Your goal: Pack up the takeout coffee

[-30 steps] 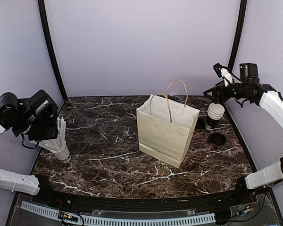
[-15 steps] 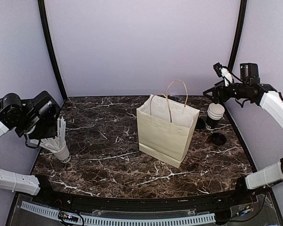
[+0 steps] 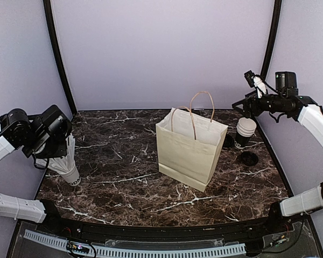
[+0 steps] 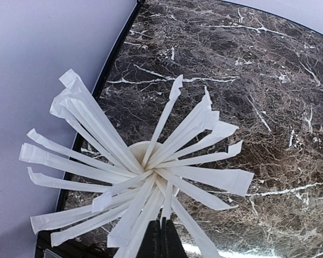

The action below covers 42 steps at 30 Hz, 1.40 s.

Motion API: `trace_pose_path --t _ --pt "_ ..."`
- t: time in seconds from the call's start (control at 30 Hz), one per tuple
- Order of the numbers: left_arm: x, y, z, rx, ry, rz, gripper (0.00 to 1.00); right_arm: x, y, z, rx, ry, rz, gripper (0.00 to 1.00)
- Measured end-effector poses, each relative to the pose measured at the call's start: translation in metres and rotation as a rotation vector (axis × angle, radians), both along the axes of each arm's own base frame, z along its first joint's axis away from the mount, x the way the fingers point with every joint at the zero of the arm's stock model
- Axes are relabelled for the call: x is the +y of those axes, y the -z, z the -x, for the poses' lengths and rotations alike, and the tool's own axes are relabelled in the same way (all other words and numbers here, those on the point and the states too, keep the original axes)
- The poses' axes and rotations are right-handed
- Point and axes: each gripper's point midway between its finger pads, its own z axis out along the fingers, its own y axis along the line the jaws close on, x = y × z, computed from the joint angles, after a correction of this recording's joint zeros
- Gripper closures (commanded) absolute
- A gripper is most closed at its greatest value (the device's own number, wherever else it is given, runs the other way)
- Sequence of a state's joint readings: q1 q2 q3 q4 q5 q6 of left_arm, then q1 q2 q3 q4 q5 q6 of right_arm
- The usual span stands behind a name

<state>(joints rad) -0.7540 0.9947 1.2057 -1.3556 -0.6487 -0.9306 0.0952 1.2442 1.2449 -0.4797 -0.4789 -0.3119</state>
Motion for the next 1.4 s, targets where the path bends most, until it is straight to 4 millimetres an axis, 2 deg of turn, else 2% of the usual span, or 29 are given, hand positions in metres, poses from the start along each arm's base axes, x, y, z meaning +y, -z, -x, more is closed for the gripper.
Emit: trace_pose_path --t 0.13,0.23,0.4,0.63,0.8,0.9,1.07,1.17,1.27,1.4 --pt "0.003 -0.009 -0.004 -0.014 -0.009 -0.030 1.00 0.000 -0.001 0.001 -0.002 0.000 -0.001 0.01" --pt "0.003 -0.030 -0.010 -0.050 0.000 -0.039 1.00 0.000 -0.002 0.002 -0.001 -0.001 -0.002 0.01" --pt "0.002 -0.091 -0.023 -0.170 0.036 -0.051 1.00 0.000 0.000 0.003 0.007 -0.001 -0.003 0.01" --pt "0.009 -0.177 -0.030 -0.358 0.122 -0.105 1.00 0.000 0.002 0.004 0.013 0.000 -0.002 0.01" --pt "-0.004 -0.218 -0.040 -0.475 0.233 -0.123 1.00 0.000 0.002 0.004 0.013 0.001 -0.002 0.01" --pt "-0.031 -0.232 -0.053 -0.526 0.360 -0.103 1.00 -0.001 0.003 0.003 0.015 0.005 0.001 0.01" --pt "-0.111 -0.248 -0.075 -0.599 0.673 -0.001 1.00 -0.001 0.006 0.002 0.022 0.007 0.003 0.01" --pt "-0.168 -0.245 -0.087 -0.610 0.876 0.083 1.00 -0.002 0.007 0.001 0.023 0.012 0.006 0.02" --pt "-0.215 -0.237 -0.091 -0.605 1.043 0.163 1.00 -0.004 0.009 0.000 0.025 0.022 0.013 0.01" --pt "-0.266 -0.227 -0.087 -0.598 1.215 0.235 1.00 -0.007 0.018 0.000 0.043 0.035 0.024 0.01"
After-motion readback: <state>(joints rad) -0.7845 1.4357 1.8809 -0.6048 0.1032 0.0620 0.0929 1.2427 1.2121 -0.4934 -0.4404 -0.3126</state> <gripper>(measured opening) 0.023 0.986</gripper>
